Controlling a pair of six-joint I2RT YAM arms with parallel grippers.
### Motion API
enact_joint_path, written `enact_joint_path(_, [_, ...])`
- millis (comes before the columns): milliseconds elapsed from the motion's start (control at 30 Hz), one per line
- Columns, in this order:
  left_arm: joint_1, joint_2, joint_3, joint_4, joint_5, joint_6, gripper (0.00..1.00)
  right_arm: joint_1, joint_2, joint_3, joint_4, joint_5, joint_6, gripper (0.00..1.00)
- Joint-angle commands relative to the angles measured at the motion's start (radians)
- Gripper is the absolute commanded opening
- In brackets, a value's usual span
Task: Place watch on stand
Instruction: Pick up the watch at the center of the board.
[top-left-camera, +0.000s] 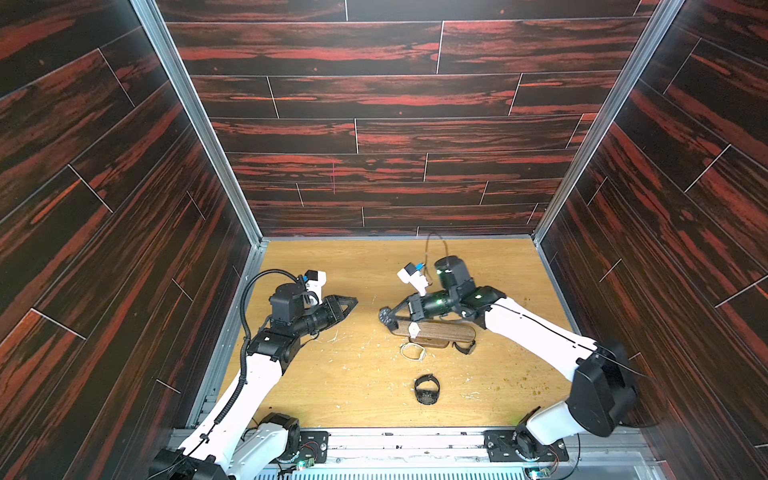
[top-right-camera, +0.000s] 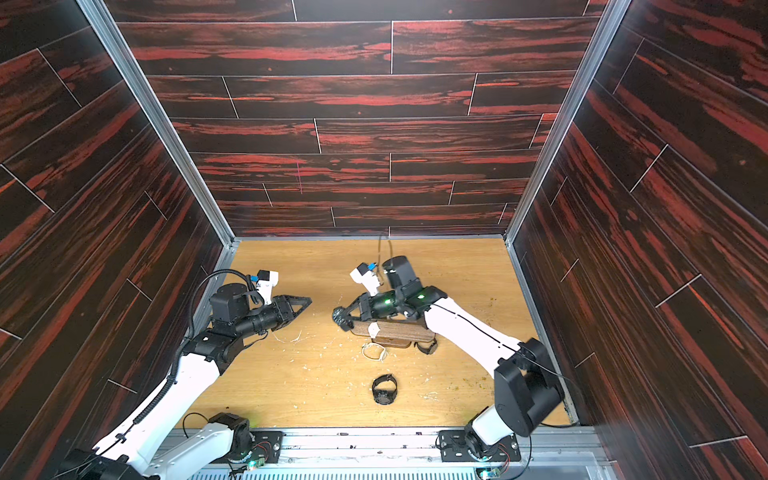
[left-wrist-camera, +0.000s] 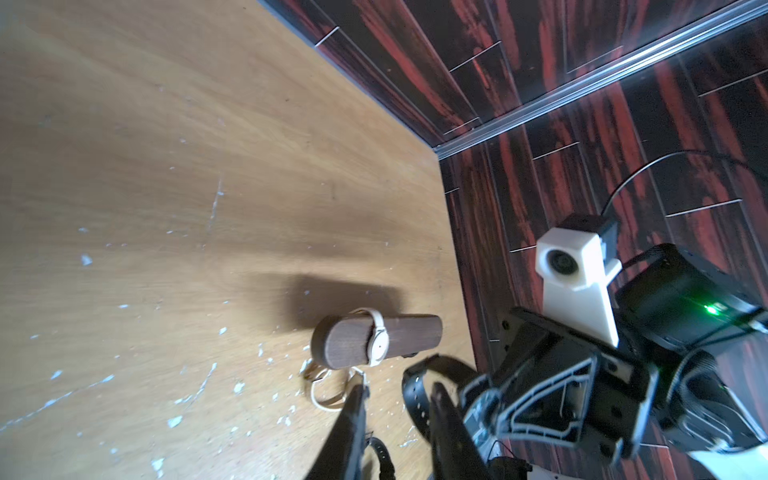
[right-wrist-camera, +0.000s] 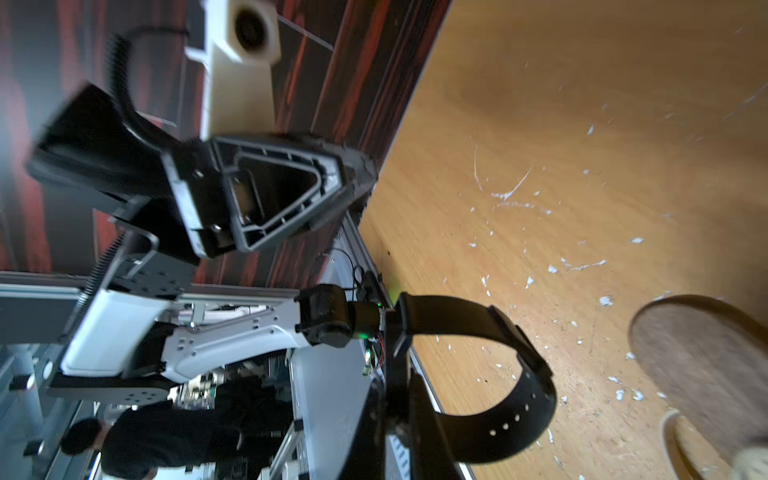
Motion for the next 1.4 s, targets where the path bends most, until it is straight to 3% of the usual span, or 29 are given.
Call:
enact_joint_path(0, [-0.007, 0.032, 0.012, 0.064, 0.040, -0.012, 0.29, -0.063, -0.054, -0.053, 0.027, -0.027, 0.042, 0.00])
enact_joint_path(267, [-0.037, 0.100, 0.012, 0.125, 0.047, -0.026, 0.28, -0.241, -0.176, -0.201, 0.028, -0.059, 0.057, 0.00])
enact_joint_path(533, [-0.112, 0.185, 0.077, 0.161, 0.044, -0.025, 0.28, -0.327, -0.212, -0.262, 0.094, -0.137, 0.107, 0.00])
enact_joint_path(1133, [-0.315, 0.435, 0.207, 0.611, 0.132, -0.265, 0.30, -0.336, -0.175, -0.281, 0.245, -0.243, 0.201, 0.00])
enact_joint_path(1367, [-0.355, 0.500, 0.247, 0.610, 0.150, -0.266, 0.30, -0.336, -0.173, -0.288, 0.270, -0.245, 0.214, 0.00])
